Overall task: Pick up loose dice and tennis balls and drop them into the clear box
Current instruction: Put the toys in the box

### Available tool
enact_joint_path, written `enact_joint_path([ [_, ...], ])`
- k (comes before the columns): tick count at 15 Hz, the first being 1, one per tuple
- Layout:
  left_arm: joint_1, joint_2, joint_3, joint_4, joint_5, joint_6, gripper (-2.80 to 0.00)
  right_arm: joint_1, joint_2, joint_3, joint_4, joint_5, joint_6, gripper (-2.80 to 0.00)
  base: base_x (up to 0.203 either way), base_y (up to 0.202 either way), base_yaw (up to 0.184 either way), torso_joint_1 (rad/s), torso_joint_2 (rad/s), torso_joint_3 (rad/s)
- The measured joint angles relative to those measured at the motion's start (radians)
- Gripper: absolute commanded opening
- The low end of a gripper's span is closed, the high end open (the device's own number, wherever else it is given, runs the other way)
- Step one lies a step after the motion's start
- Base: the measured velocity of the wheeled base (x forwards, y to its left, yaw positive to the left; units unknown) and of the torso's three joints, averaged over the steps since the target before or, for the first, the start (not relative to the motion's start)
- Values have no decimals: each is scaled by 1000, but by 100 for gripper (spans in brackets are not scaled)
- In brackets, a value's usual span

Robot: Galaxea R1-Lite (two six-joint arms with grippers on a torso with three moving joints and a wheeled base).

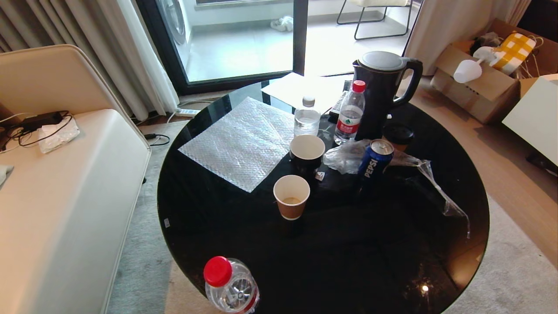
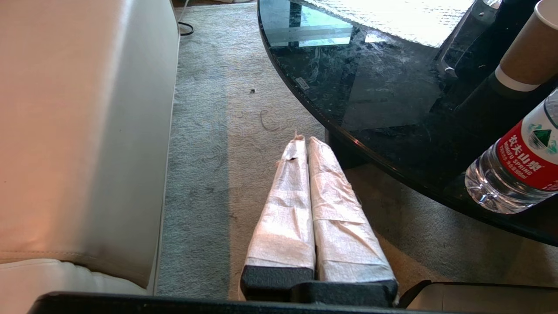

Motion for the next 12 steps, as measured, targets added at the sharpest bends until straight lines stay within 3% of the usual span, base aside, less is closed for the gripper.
enact_joint_path([
  [2,0,0,0,0,0,0,-280,0,-19,35,-89,18,-33,-280,0,0,0,0,0,0],
  [12,0,0,0,0,0,0,-280,1,-35,49,-97,19,-35,-280,0,0,0,0,0,0],
])
